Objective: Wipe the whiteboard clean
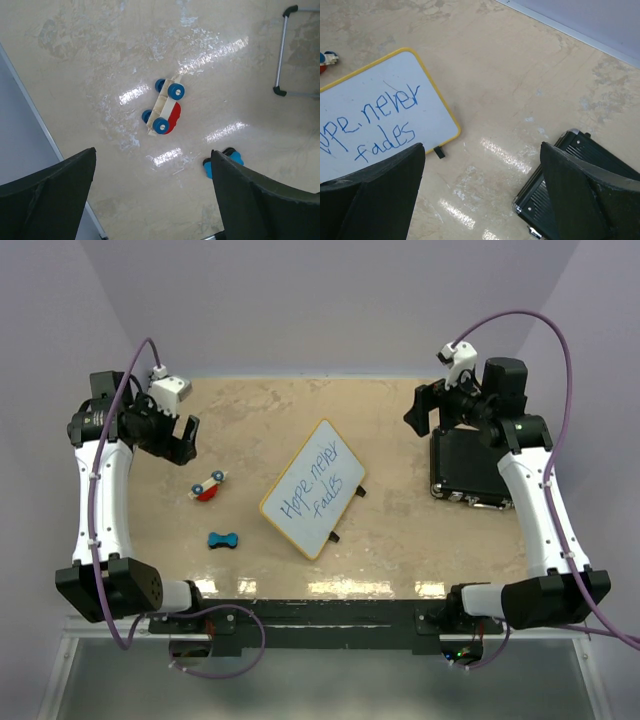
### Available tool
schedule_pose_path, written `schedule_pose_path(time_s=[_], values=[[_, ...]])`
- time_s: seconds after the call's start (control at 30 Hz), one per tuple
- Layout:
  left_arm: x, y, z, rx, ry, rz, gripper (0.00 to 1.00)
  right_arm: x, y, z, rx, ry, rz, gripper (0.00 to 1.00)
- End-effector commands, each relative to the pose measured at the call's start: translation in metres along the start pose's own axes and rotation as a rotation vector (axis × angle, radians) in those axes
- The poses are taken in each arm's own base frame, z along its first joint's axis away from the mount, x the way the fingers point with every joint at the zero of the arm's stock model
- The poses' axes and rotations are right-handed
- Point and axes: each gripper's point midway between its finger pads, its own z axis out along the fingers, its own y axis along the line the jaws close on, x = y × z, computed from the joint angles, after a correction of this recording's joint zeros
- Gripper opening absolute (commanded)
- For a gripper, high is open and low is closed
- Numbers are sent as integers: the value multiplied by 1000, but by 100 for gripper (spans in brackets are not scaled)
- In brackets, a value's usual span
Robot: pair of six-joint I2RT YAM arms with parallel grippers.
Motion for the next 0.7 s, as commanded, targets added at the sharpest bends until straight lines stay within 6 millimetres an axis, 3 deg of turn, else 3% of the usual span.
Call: schedule_pose_path(time_s=[0.0,0.07,0.17,0.4,0.53,0.67], values=[[-10,-23,-19,114,-66,257,100,-25,7,-6,-38,-60,-39,99],[-4,-38,-22,193,-85,341,100,-25,9,-5,-50,-56,-39,99],[20,-61,-24,305,-86,514,100,-21,10,-5,-58,-44,-41,99],[73,-85,-12,374,-130,940,97,-11,13,-5,-77,-15,-50,99],[117,-100,2,439,-96,1075,97,-6,15,-4,-89,4,-49,99],[142,-105,15,507,-39,1115,96,-1,14,0,-96,23,-47,99]])
